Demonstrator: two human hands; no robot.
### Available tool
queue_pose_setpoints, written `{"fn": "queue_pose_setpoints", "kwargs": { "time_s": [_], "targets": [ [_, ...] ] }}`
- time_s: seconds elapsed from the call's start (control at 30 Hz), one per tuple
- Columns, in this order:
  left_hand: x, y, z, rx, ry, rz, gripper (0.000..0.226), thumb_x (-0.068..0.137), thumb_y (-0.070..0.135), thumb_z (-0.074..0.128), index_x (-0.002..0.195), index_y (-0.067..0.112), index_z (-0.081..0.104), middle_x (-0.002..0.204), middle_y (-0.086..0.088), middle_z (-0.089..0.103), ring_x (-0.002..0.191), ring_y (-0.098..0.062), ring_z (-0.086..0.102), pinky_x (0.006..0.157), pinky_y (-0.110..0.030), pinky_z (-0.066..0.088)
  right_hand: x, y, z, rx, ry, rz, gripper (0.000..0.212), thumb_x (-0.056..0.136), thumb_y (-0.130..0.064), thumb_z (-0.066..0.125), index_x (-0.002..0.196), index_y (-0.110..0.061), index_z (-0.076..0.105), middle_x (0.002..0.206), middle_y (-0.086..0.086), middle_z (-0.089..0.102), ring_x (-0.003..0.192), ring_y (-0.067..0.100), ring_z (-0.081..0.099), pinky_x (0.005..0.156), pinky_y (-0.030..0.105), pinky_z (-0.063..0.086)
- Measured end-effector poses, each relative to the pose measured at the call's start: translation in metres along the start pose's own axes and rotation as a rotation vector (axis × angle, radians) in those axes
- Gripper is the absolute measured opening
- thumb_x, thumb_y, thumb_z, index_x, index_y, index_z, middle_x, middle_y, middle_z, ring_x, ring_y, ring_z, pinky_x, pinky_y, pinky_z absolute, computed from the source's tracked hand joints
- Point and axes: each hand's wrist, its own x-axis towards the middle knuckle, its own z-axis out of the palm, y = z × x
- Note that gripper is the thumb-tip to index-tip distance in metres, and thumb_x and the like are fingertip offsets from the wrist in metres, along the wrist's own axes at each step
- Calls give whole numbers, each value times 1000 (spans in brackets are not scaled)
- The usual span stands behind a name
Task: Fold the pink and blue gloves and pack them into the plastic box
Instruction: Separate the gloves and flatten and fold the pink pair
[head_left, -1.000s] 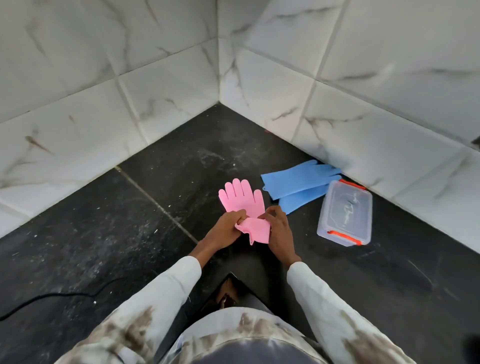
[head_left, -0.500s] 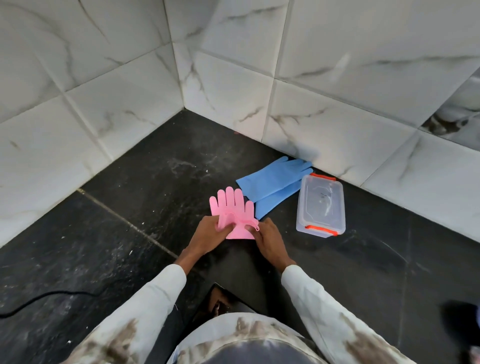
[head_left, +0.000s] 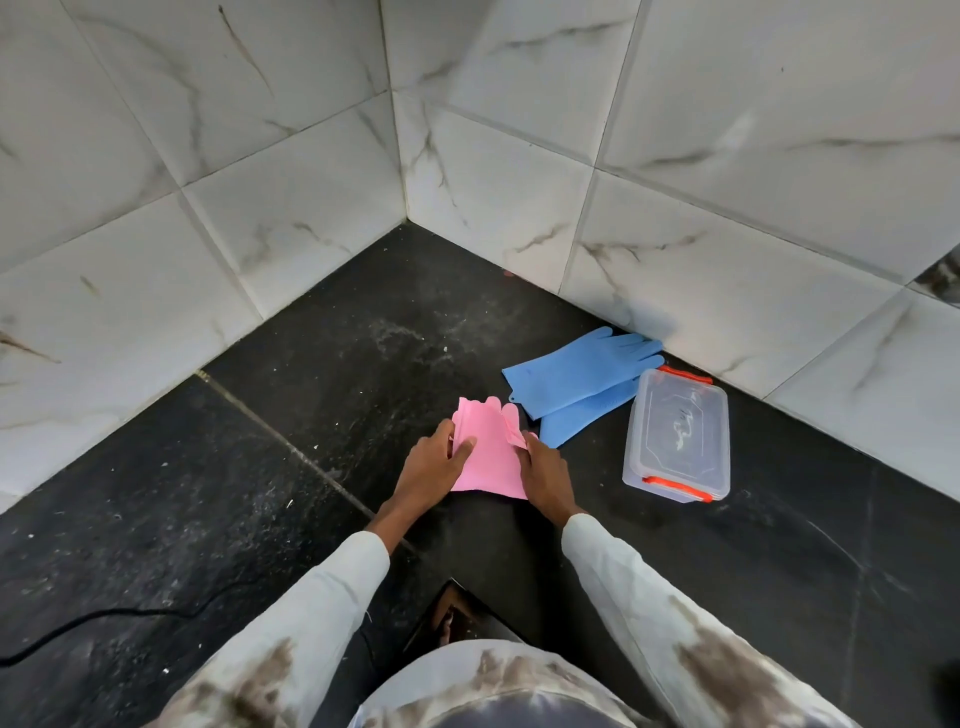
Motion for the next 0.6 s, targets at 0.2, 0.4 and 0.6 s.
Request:
{"fn": "queue_pose_setpoints", "kwargs": {
  "time_s": [0.2, 0.4, 0.6],
  "targets": [
    [10, 5, -1, 54, -34, -42, 53, 114, 44, 46, 156, 14, 40, 134, -6, 68, 109, -21, 74, 98, -39, 65, 11, -12, -3, 61, 34, 95, 54, 115, -43, 30, 161, -18, 42, 159, 7, 53, 144, 31, 55, 124, 47, 41],
    [13, 10, 2, 84, 18, -80, 48, 116, 39, 43, 155, 11, 41, 132, -7, 70, 110, -22, 75, 100, -41, 63, 18, -19, -3, 130, 71, 195, 56, 113, -50, 30, 147, -12, 54, 151, 9, 59, 136, 29, 61, 119, 44, 45],
    [14, 8, 5, 87, 59, -124, 40, 115, 38, 46, 143, 10, 50, 129, -9, 71, 110, -24, 75, 100, -44, 63, 18, -25, -6, 185, 21, 221, 59, 111, -54, 35, 151, -11, 43, 155, 8, 54, 136, 29, 61, 118, 46, 49]
  ]
}}
